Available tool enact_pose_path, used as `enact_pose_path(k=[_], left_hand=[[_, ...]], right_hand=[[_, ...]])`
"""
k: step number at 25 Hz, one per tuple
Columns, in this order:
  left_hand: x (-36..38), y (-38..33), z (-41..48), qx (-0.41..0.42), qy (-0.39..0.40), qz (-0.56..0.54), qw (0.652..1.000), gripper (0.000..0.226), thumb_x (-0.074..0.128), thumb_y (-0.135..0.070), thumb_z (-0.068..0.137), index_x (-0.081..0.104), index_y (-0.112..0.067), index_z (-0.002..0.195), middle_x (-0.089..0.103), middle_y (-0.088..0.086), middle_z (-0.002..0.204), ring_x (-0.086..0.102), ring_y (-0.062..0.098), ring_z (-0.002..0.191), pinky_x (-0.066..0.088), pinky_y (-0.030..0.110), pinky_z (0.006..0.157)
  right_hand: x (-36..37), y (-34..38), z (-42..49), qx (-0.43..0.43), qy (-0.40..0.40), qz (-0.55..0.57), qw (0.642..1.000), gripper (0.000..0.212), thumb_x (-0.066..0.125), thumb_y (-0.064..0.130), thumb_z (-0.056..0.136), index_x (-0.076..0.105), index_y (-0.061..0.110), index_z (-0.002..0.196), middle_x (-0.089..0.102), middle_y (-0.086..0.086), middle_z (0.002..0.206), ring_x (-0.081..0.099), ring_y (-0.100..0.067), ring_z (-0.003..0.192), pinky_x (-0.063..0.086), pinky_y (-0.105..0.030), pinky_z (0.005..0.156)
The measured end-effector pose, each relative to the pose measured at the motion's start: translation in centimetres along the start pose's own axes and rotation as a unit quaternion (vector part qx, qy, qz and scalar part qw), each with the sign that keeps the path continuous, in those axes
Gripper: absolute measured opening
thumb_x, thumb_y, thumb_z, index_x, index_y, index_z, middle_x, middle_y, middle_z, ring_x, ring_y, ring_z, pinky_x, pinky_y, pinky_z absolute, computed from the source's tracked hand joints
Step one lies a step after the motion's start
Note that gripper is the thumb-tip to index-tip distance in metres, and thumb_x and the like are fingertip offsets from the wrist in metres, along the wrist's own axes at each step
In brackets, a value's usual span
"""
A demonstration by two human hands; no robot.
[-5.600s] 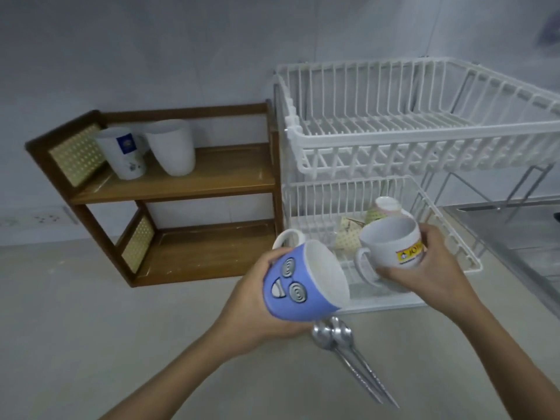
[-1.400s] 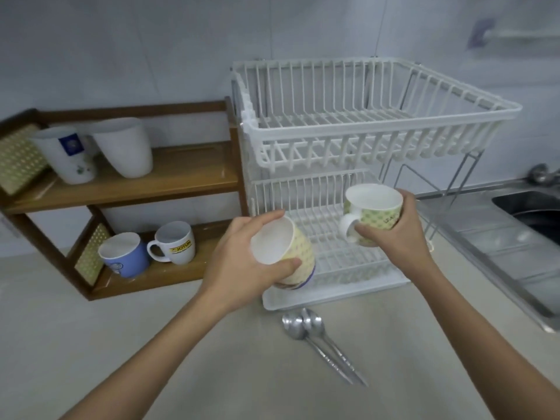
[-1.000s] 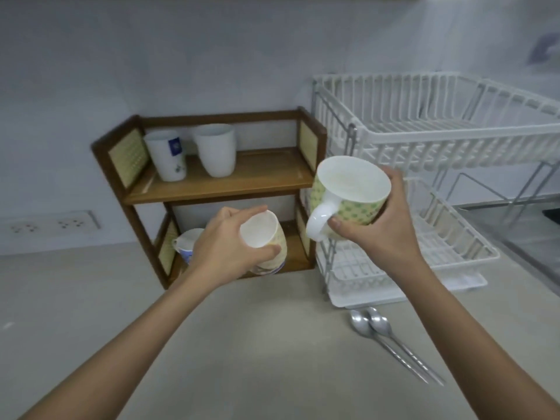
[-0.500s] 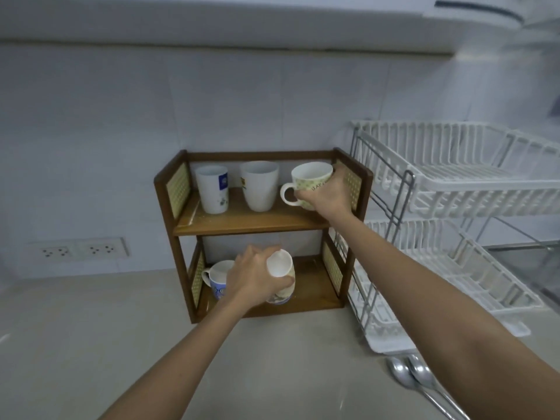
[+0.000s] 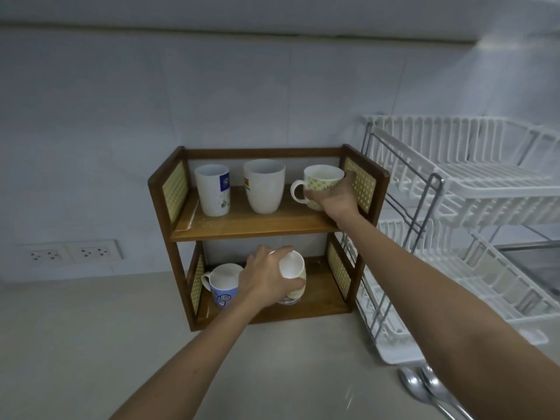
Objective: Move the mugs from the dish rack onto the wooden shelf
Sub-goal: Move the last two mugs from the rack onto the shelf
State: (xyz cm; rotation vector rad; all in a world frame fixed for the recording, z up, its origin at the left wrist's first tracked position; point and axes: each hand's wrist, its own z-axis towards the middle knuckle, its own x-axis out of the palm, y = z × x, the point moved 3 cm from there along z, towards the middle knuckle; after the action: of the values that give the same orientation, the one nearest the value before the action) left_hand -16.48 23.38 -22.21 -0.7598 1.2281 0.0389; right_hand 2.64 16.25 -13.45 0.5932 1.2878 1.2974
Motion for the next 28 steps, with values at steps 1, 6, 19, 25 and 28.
enact_pose_path(k=[1, 6, 19, 25, 28], left_hand=[[0.1, -0.1, 0.1, 0.002, 0.001, 0.003, 1.0, 0.074, 0.07, -0.058, 0.063, 0.044, -0.045, 0.131, 0.046, 0.0, 0.128, 0.044, 0.026, 0.119, 0.047, 0.04, 0.087], [0.8, -1.1, 1.3, 0.015, 0.004, 0.006, 1.0, 0.075, 0.071, -0.055, 0.064, 0.045, -0.042, 0.132, 0.047, 0.006, 0.125, 0.048, 0.029, 0.117, 0.049, 0.041, 0.087], [9.5, -6.0, 6.8, 0.074, 0.07, 0.055, 0.993, 0.077, 0.07, -0.049, 0.07, 0.041, -0.033, 0.139, 0.046, 0.013, 0.135, 0.044, 0.038, 0.121, 0.043, 0.044, 0.096], [12.4, -6.1, 8.3, 0.073, 0.096, 0.076, 0.99, 0.073, 0.071, -0.044, 0.073, 0.041, -0.031, 0.138, 0.042, 0.015, 0.137, 0.044, 0.04, 0.122, 0.045, 0.048, 0.098], [13.5, -5.6, 9.1, 0.071, 0.115, 0.09, 0.987, 0.072, 0.071, -0.042, 0.075, 0.04, -0.03, 0.139, 0.039, 0.017, 0.14, 0.042, 0.042, 0.125, 0.043, 0.05, 0.101]], right_hand=[[-0.2, 0.2, -0.3, -0.006, 0.008, -0.004, 1.0, 0.092, 0.087, 0.025, 0.063, 0.028, 0.011, 0.132, 0.052, -0.013, 0.131, 0.049, -0.03, 0.122, 0.045, -0.04, 0.097], [-2.1, -1.8, -7.6, -0.134, -0.076, -0.064, 0.986, 0.067, 0.068, 0.017, 0.081, 0.035, 0.006, 0.138, 0.046, -0.013, 0.139, 0.04, -0.028, 0.132, 0.037, -0.038, 0.108], [-0.6, -24.9, -27.7, -0.022, 0.192, -0.41, 0.892, 0.068, 0.03, 0.051, 0.091, 0.018, 0.019, 0.151, 0.014, -0.003, 0.161, 0.007, -0.023, 0.148, -0.004, -0.042, 0.116], [-0.5, -24.9, -27.4, -0.02, 0.182, -0.405, 0.896, 0.073, 0.025, 0.056, 0.087, 0.016, 0.022, 0.151, 0.012, 0.001, 0.161, 0.004, -0.02, 0.148, -0.012, -0.039, 0.113], [-0.6, -25.0, -27.4, -0.019, 0.183, -0.407, 0.894, 0.073, 0.026, 0.055, 0.087, 0.016, 0.022, 0.151, 0.013, 0.0, 0.161, 0.004, -0.02, 0.148, -0.01, -0.04, 0.114]])
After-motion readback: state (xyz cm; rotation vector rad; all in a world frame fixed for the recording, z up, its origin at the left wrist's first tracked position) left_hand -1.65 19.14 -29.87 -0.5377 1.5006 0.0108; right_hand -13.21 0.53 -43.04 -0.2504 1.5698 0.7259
